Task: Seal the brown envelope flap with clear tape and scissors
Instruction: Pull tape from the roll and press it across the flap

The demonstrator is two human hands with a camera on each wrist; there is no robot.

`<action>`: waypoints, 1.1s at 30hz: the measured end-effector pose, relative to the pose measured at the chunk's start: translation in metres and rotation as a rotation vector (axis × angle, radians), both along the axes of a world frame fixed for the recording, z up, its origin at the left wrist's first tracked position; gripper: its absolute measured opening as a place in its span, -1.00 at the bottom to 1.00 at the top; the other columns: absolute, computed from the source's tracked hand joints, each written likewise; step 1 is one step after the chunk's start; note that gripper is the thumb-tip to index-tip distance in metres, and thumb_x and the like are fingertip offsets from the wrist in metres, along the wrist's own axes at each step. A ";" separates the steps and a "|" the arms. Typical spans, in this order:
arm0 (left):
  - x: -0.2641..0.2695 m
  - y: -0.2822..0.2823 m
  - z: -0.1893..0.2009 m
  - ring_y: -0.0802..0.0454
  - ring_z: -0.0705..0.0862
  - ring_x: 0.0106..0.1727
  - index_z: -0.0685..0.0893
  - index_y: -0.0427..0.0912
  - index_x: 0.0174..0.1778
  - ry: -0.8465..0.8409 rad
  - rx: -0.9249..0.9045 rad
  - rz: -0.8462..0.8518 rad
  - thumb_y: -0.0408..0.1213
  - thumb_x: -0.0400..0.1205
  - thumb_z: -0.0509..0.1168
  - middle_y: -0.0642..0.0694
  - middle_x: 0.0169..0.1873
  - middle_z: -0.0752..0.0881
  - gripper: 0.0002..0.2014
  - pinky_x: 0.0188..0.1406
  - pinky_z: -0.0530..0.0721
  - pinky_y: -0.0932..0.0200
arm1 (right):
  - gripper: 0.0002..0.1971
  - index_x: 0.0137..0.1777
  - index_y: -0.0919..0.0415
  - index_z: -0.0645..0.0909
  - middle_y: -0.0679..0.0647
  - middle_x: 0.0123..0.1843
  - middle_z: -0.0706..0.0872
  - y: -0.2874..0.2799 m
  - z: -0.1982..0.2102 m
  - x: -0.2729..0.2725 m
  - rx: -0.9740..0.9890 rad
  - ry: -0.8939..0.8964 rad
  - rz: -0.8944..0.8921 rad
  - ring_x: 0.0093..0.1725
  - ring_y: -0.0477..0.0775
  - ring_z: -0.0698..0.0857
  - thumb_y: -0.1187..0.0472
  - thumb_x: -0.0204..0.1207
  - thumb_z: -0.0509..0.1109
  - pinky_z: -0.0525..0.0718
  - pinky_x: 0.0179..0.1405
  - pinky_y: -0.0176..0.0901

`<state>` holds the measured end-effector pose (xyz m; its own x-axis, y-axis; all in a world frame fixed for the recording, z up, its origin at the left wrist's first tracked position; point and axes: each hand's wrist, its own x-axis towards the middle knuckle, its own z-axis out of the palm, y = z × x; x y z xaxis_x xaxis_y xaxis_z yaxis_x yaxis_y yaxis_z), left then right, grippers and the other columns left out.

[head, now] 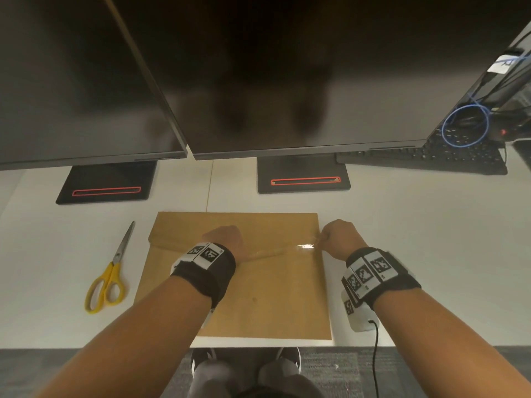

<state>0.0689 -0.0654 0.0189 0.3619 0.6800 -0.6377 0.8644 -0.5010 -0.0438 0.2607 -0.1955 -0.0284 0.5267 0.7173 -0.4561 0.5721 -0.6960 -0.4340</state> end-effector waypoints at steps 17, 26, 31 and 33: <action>0.009 -0.008 0.007 -0.14 0.73 0.07 0.68 -0.28 0.07 0.008 0.011 -0.030 -0.18 0.61 0.26 -0.16 0.05 0.74 -0.75 0.13 0.70 0.04 | -0.89 -0.23 0.18 0.49 0.11 -0.08 0.63 -0.001 -0.002 -0.003 -0.021 0.008 -0.031 -0.09 0.09 0.56 0.36 0.47 0.34 0.48 -0.12 -0.17; 0.007 -0.008 0.004 -0.12 0.74 0.05 0.68 -0.27 0.04 -0.006 -0.008 -0.016 -0.25 0.62 0.24 -0.15 0.05 0.74 -0.80 0.05 0.68 0.08 | -0.80 0.06 0.23 0.61 0.14 0.03 0.56 0.001 0.002 -0.047 0.185 -0.165 0.255 0.06 0.22 0.61 0.40 0.51 0.22 0.48 -0.06 -0.13; 0.007 -0.007 -0.002 -0.11 0.73 0.07 0.69 -0.24 0.05 -0.013 0.031 -0.006 -0.36 0.62 0.22 -0.14 0.05 0.75 -0.82 -0.12 0.58 0.14 | -0.61 0.38 0.13 0.55 0.14 0.30 0.53 0.011 -0.006 -0.094 0.169 -0.045 0.560 0.30 0.20 0.50 0.34 0.58 0.20 0.48 0.29 0.02; 0.007 -0.007 -0.003 -0.11 0.73 0.08 0.69 -0.23 0.05 -0.013 0.040 -0.005 -0.36 0.61 0.24 -0.14 0.05 0.75 -0.83 -0.13 0.57 0.15 | -0.59 0.41 0.12 0.53 0.14 0.34 0.51 0.016 -0.007 -0.101 0.171 -0.072 0.575 0.33 0.20 0.48 0.35 0.59 0.19 0.47 0.30 0.01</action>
